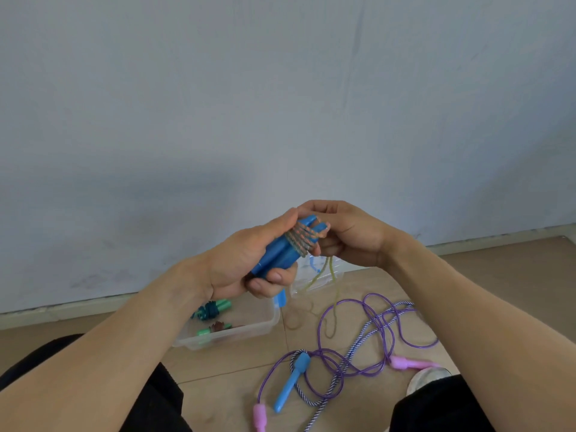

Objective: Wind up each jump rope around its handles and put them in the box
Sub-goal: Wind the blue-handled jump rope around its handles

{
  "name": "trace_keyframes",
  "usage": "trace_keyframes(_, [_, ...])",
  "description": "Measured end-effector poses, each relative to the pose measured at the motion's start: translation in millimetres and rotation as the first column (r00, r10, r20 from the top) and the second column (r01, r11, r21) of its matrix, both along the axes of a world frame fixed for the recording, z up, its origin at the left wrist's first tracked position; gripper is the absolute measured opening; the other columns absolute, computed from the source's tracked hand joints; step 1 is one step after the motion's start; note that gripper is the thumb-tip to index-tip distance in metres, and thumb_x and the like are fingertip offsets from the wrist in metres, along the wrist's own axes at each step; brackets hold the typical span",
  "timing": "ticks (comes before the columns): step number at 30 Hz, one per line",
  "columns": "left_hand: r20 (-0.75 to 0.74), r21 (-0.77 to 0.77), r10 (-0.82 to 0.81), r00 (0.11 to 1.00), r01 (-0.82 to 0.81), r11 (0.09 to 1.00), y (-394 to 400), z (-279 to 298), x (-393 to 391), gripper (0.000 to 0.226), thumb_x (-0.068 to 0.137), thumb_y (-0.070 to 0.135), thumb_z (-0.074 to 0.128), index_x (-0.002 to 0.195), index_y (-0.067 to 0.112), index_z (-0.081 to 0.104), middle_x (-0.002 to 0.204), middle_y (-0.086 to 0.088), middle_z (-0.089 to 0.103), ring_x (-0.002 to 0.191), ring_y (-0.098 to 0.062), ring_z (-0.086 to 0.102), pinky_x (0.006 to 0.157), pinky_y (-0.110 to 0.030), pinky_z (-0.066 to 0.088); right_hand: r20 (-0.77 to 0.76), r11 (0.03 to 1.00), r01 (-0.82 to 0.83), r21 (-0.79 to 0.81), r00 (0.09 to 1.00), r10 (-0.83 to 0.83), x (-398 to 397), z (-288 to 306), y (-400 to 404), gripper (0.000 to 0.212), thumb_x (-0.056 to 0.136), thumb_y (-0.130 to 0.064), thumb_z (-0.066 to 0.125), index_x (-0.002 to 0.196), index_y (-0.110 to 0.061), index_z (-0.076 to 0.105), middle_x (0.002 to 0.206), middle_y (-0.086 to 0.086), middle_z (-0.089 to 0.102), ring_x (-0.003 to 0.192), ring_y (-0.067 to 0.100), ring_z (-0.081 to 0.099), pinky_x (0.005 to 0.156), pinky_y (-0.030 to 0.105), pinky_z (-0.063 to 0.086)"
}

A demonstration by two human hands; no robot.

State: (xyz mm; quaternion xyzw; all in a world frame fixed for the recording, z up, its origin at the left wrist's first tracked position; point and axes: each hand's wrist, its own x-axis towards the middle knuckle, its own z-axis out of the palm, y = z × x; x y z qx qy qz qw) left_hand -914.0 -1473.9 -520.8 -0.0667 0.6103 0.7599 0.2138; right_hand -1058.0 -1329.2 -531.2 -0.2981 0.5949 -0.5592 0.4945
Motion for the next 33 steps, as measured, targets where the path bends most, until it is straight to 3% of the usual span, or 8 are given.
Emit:
trace_keyframes(7, [-0.105,0.131,0.319,0.942,-0.305,0.943,-17,4,0,0.061,0.094,0.067,0.029,0.102,0.017,0.064,0.056,-0.004,0.029,0.042,-0.011,0.017,0.046,-0.027,0.010,-0.150,0.972,-0.003,0.234,0.988,0.039,-29,-15,21,0.027,0.086,-0.037,0.061,0.087,-0.011,0.065,0.061,-0.004,0.035,0.056,0.014,0.030,0.061,0.027,0.031])
trace_keyframes(12, [-0.253,-0.103,0.628,0.736,-0.666,0.739,-32,5,-4,0.062,0.098,0.063,0.033,0.104,0.010,0.063,0.062,-0.008,0.036,0.037,-0.013,0.028,0.042,-0.022,0.015,-0.427,0.900,0.214,0.379,0.904,-0.035,-58,-16,48,0.049,0.078,-0.056,0.063,0.085,-0.009,0.072,0.059,-0.007,0.041,0.060,0.016,0.035,0.064,0.027,0.035])
trace_keyframes(15, [-0.347,-0.190,0.735,0.582,-0.811,0.553,-43,3,-7,0.054,0.099,0.058,0.040,0.099,0.009,0.061,0.066,-0.010,0.040,0.037,-0.010,0.036,0.038,-0.019,0.021,-0.544,0.782,0.351,0.515,0.839,-0.018,-81,-22,78,0.056,0.071,-0.066,0.068,0.087,-0.012,0.075,0.065,-0.001,0.045,0.063,0.019,0.039,0.066,0.029,0.035])
trace_keyframes(18, [-0.284,-0.207,0.790,0.543,-0.840,0.502,-59,4,-5,0.055,0.096,0.065,0.038,0.101,0.015,0.062,0.059,-0.006,0.044,0.038,-0.013,0.031,0.038,-0.017,0.020,-0.668,0.585,0.549,0.597,0.744,-0.018,-104,-33,106,0.053,0.066,-0.057,0.081,0.094,-0.012,0.075,0.086,0.010,0.067,0.078,0.027,0.060,0.074,0.031,0.044])
trace_keyframes(22, [-0.222,-0.387,0.629,0.745,-0.659,0.645,-59,4,0,0.060,0.094,0.067,0.038,0.105,0.015,0.064,0.056,-0.002,0.048,0.039,-0.013,0.033,0.039,-0.017,0.022,-0.744,0.410,0.654,0.636,0.661,0.101,-110,-25,105,0.087,0.064,-0.038,0.090,0.137,-0.011,0.051,0.140,0.011,0.053,0.127,0.030,0.051,0.106,0.039,0.039])
trace_keyframes(26, [0.028,-0.473,0.220,0.975,-0.181,0.862,-34,3,3,0.065,0.089,0.070,0.036,0.110,0.017,0.065,0.056,0.000,0.044,0.040,-0.011,0.029,0.040,-0.018,0.021,-0.636,0.723,0.506,0.469,0.762,-0.121,-71,-5,66,0.057,0.072,-0.026,0.086,0.123,-0.017,0.062,0.122,0.010,0.064,0.108,0.025,0.063,0.094,0.036,0.048])
trace_keyframes(29, [0.231,-0.433,-0.118,0.966,0.210,0.876,-11,0,7,0.065,0.088,0.067,0.039,0.115,0.015,0.064,0.053,0.007,0.045,0.039,-0.006,0.034,0.036,-0.017,0.024,-0.339,0.916,0.352,0.195,0.900,-0.273,-20,8,28,0.029,0.089,-0.027,0.068,0.113,-0.011,0.068,0.112,0.012,0.070,0.110,0.028,0.066,0.095,0.040,0.052])
trace_keyframes(33, [0.231,-0.278,-0.257,0.938,0.317,0.907,2,2,8,0.058,0.096,0.059,0.037,0.117,0.011,0.063,0.059,0.016,0.055,0.047,-0.006,0.036,0.038,-0.017,0.022,-0.027,0.994,0.071,0.078,0.997,-0.069,27,13,1,0.048,0.088,-0.043,0.052,0.111,-0.004,0.068,0.107,0.013,0.070,0.101,0.029,0.068,0.090,0.038,0.053])
